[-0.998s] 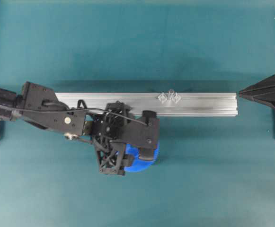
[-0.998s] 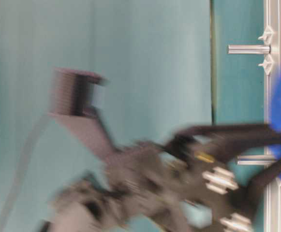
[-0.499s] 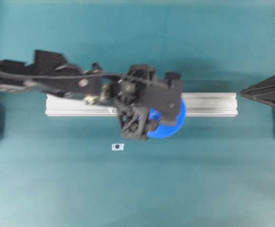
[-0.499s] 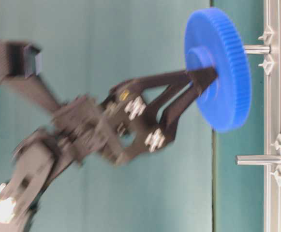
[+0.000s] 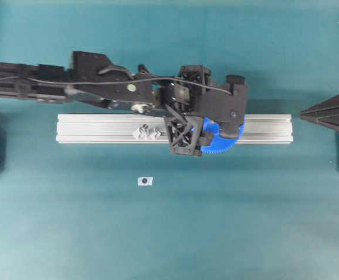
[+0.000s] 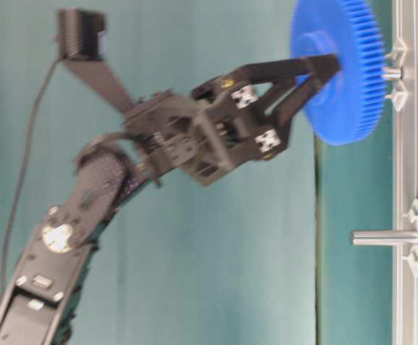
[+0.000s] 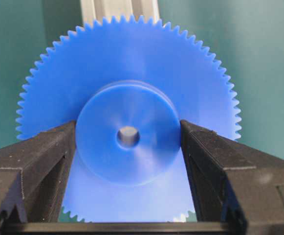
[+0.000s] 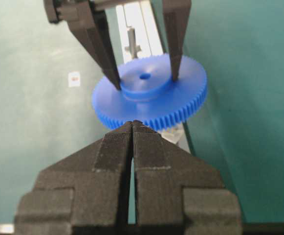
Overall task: Find the location of the shaft and insert the large gear.
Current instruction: 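Lift the gear and carry it over the rail toward the right shaft, then align the gear's center hole with the right metal shaft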
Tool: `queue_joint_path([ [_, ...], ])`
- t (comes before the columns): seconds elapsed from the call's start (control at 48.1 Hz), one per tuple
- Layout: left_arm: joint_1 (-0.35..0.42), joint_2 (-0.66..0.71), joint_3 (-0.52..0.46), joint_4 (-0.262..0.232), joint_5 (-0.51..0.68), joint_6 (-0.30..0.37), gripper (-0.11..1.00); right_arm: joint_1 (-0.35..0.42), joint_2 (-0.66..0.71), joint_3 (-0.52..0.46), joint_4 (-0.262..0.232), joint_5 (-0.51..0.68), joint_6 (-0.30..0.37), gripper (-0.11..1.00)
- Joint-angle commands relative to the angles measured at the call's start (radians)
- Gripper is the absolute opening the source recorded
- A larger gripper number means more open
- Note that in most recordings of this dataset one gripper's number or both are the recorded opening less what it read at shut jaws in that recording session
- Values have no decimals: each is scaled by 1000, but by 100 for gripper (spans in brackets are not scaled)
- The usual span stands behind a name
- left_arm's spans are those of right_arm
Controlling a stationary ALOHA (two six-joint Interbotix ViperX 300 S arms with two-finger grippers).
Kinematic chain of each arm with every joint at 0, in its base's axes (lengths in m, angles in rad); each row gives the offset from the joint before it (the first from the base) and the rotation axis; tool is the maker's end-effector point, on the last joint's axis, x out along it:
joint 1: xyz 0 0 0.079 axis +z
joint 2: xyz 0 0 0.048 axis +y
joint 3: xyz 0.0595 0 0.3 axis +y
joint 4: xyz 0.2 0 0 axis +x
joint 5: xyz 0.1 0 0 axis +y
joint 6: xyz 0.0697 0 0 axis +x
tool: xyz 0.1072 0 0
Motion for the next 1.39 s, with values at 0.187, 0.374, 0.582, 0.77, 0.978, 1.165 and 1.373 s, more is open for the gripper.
queue_joint_path([
  [0.187,23,-3,-46,5,-2,2,71,-3,3,-9,0,-5,8,1],
  [0.374,44,-8,-48,5,18,8,71,-3,-6,-8,0,-5,8,1],
  [0.582,61,-2,-48,5,31,57,71,-3,-6,9,0,-11,9,1],
  [0.77,63,8,-40,5,38,58,71,-3,-6,9,0,-12,29,1],
  [0.978,66,12,-41,5,38,55,71,-3,-6,5,0,-14,29,1],
  [1.165,83,11,-44,5,40,55,71,-3,-6,3,0,-12,29,1],
  [1.373,75,0,-28,5,83,49,71,-3,-6,2,-2,-12,29,1],
])
